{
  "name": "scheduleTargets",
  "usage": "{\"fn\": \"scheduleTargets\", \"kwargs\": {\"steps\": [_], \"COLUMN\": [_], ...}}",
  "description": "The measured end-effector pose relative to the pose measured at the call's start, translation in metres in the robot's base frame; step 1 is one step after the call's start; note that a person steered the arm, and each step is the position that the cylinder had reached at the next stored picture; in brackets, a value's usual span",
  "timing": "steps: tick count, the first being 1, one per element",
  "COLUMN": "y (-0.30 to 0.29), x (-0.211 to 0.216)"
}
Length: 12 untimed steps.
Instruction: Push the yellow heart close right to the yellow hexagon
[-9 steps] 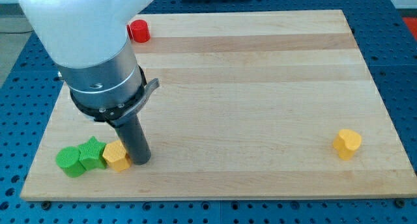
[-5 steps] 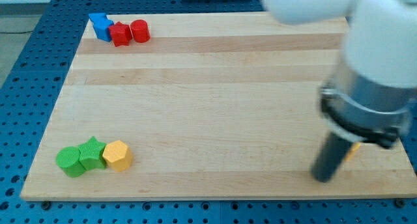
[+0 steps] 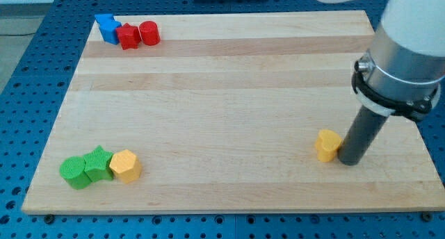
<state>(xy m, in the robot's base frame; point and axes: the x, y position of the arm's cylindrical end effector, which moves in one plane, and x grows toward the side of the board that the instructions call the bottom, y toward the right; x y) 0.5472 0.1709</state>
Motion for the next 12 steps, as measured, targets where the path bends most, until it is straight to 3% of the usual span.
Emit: {"fn": "scheduleTargets", "kwargs": {"steps": [1, 4, 6, 9, 12], "y": [-0.003, -0.096, -0.17, -0.183, -0.252], "x": [-0.019, -0.038, -0.025, 0.006, 0.013]}}
